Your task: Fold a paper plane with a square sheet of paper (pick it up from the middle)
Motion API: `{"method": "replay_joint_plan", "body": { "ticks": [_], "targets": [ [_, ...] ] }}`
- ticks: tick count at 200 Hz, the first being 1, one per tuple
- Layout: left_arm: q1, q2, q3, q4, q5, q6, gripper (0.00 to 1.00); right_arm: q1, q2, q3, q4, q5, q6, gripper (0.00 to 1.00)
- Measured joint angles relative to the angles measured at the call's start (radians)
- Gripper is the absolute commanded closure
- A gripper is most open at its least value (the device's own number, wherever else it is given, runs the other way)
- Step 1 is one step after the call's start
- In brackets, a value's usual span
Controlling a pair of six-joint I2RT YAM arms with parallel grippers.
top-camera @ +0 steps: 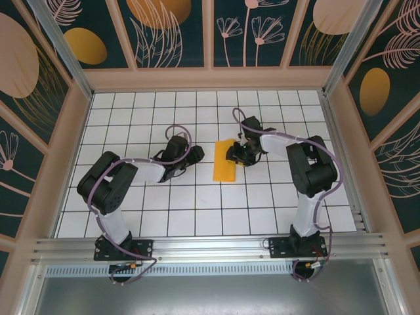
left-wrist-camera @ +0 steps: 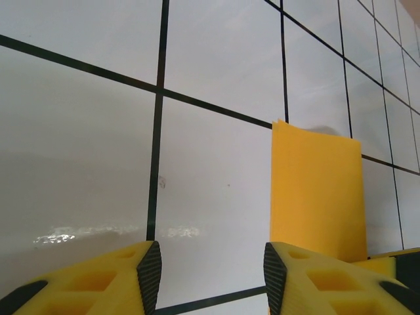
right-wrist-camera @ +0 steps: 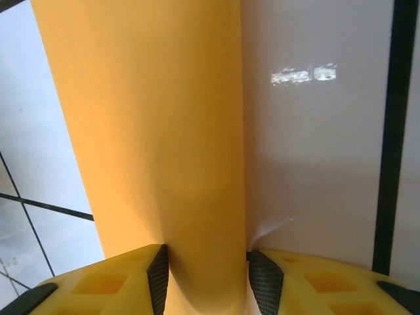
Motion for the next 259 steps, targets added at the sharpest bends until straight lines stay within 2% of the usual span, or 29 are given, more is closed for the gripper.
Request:
{"method": "replay_joint_plan", "body": {
  "ticks": [53,161,259],
  "targets": [
    [0.000,0.000,-0.011,0.060,0.028,0.000,0.53,0.019,0.011,0.023,-0.033,0.049,-0.001,0.55],
    [0.000,0.011,-0.015,0.100,0.061,-0.001,0.54,0.021,0.034,0.061,-0.081,0.060,0.006,0.55],
    [0.000,0.064,0.001,0.125,0.140,-0.005,0.55,0.021,0.036,0.060,-0.082,0.060,-0.016,0.56]
  ]
}}
